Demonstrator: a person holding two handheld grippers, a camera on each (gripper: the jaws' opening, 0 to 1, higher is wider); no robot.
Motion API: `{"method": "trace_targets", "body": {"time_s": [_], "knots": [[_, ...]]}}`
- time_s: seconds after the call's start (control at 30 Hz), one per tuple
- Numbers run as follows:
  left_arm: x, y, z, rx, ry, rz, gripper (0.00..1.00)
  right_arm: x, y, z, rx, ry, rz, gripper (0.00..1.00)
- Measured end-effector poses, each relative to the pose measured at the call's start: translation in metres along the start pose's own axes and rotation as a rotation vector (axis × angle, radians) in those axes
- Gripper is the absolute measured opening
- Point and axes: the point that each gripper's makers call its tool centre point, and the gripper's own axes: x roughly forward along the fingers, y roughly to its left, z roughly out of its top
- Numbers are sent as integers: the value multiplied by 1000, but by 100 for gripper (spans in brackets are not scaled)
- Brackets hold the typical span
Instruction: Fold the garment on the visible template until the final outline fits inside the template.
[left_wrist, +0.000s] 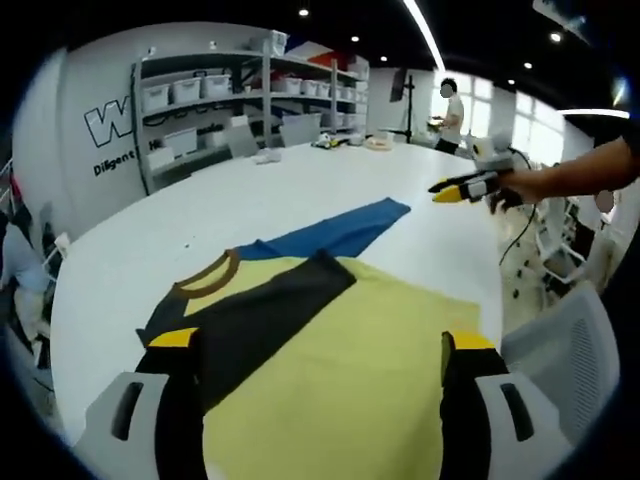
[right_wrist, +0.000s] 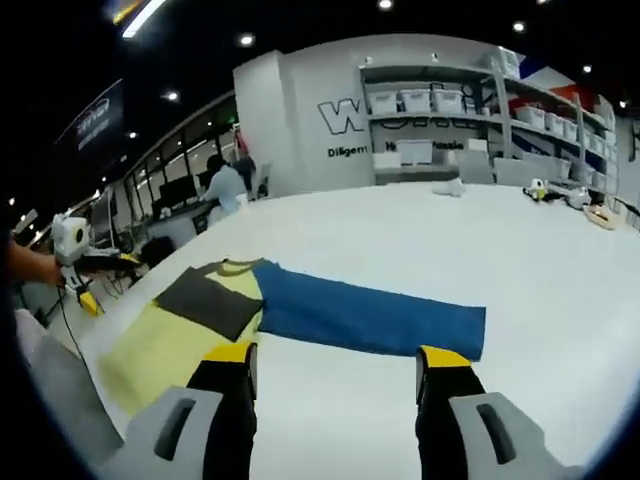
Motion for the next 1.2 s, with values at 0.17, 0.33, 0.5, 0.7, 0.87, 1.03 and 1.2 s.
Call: {"method": "trace_targets", "body": {"time_s": [0.17, 0.33, 0.5, 0.7, 0.87, 1.03, 1.2], "knots": [[-12, 4, -3, -8, -2, 16, 96, 9, -6, 0, -25, 27, -31, 56], [-21, 4, -9, -16, 1, 24, 95, 21, -19, -2, -13, 43, -56, 53], [-29, 3, -13, -31, 2, 29, 95, 32, -32, -8, -31, 86, -90, 47], [-42, 1, -18, -46, -9, 34, 95, 42, -58, -16, -39, 131, -152, 44], [-51, 2, -28, -59, 1, 46, 94, 44, -87, -22, -13, 172, -265, 28], [-62, 2, -41, -67, 20, 61, 94, 50, -109, -28, 30, 196, -323, 28], [-67, 6, -42, -93, 12, 85, 94, 53, -120, -32, 34, 217, -348, 31]]}}
